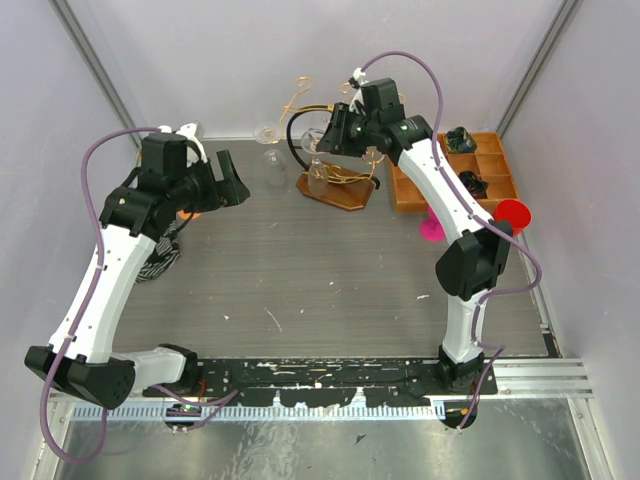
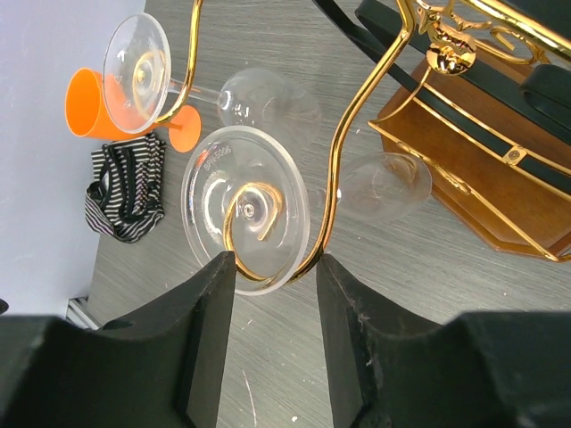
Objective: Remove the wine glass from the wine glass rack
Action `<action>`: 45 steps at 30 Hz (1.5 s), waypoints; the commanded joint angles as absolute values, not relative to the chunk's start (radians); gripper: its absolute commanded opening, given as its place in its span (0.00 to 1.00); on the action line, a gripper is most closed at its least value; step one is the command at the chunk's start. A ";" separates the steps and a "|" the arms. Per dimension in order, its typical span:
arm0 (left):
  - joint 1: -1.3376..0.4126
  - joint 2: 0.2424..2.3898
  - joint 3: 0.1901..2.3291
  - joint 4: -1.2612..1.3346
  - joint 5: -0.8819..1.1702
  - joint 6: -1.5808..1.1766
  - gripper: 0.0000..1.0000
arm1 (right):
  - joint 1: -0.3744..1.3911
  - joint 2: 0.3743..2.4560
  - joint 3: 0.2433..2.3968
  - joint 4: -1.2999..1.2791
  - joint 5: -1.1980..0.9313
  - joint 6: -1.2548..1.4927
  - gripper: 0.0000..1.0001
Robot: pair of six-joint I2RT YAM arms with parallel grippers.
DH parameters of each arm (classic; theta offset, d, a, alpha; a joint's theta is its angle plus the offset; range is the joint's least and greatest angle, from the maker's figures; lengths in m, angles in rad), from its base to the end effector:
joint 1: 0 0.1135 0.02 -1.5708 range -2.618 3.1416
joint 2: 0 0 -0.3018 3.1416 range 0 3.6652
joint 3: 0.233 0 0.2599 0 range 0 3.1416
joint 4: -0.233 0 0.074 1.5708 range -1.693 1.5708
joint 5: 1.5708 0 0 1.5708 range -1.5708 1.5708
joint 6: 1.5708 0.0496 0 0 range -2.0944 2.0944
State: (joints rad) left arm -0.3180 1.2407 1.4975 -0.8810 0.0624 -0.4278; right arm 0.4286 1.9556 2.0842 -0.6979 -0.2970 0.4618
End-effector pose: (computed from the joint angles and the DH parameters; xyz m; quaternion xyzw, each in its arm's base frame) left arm 0.2381 -0.0816 0.4491 -0.0346 0.8891 -0.1918 0.4142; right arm 0.4293 0.2121 0.4197 -0.0566 0.8686 0.3216 0.3726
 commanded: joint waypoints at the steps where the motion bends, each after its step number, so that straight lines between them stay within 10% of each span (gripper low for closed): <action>1: -0.321 1.236 1.491 -0.881 0.079 -0.424 0.92 | 0.428 1.941 2.140 -0.645 -0.286 0.454 0.45; 45: -0.322 1.226 1.463 -0.873 0.101 -0.430 0.92 | 0.402 1.972 2.197 -0.660 -0.281 0.419 0.48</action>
